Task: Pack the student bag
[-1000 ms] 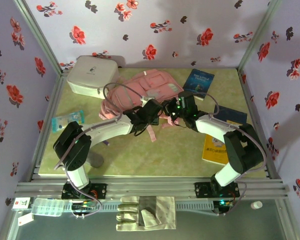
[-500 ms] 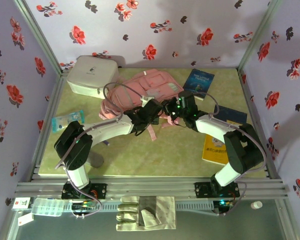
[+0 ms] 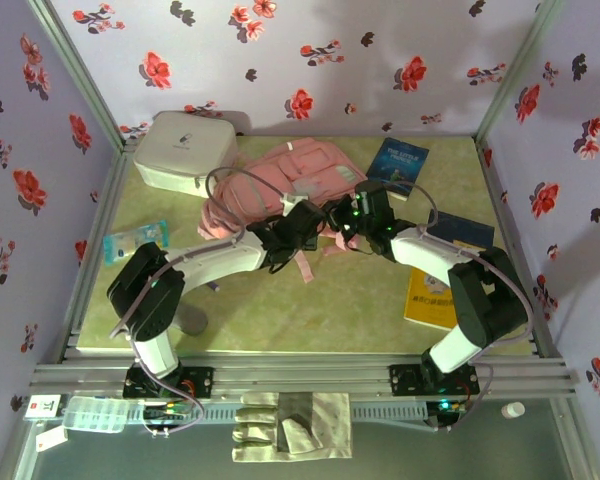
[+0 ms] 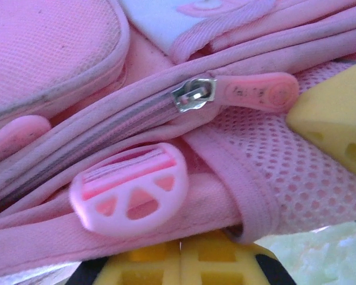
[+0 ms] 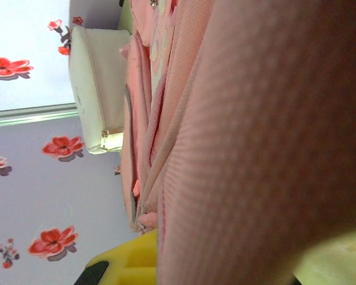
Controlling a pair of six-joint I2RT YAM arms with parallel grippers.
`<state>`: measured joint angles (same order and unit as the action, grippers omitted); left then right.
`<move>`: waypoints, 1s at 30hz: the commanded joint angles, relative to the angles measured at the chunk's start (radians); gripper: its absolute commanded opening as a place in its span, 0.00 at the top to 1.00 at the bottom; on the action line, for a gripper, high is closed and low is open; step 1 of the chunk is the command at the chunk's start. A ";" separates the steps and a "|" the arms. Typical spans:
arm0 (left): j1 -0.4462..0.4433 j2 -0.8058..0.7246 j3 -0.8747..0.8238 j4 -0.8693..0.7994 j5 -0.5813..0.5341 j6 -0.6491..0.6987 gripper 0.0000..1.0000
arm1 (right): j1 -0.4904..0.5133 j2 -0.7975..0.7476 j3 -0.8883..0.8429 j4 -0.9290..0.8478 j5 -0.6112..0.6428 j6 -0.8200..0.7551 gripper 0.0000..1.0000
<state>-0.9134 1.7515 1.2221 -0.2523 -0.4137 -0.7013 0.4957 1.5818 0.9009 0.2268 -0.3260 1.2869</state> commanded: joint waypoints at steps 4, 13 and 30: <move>0.016 -0.072 -0.063 -0.198 0.019 -0.055 1.00 | 0.001 -0.019 0.041 -0.014 0.055 -0.095 0.99; 0.073 -0.159 -0.169 -0.290 0.095 -0.074 1.00 | 0.000 -0.018 0.031 -0.065 0.105 -0.135 0.99; 0.131 -0.115 -0.188 -0.130 0.197 0.084 0.80 | 0.000 -0.017 0.031 -0.081 0.081 -0.133 0.98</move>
<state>-0.7918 1.6077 1.0256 -0.4141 -0.2237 -0.6468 0.4984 1.5822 0.9012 0.0906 -0.2729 1.1732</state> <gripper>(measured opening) 0.185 0.074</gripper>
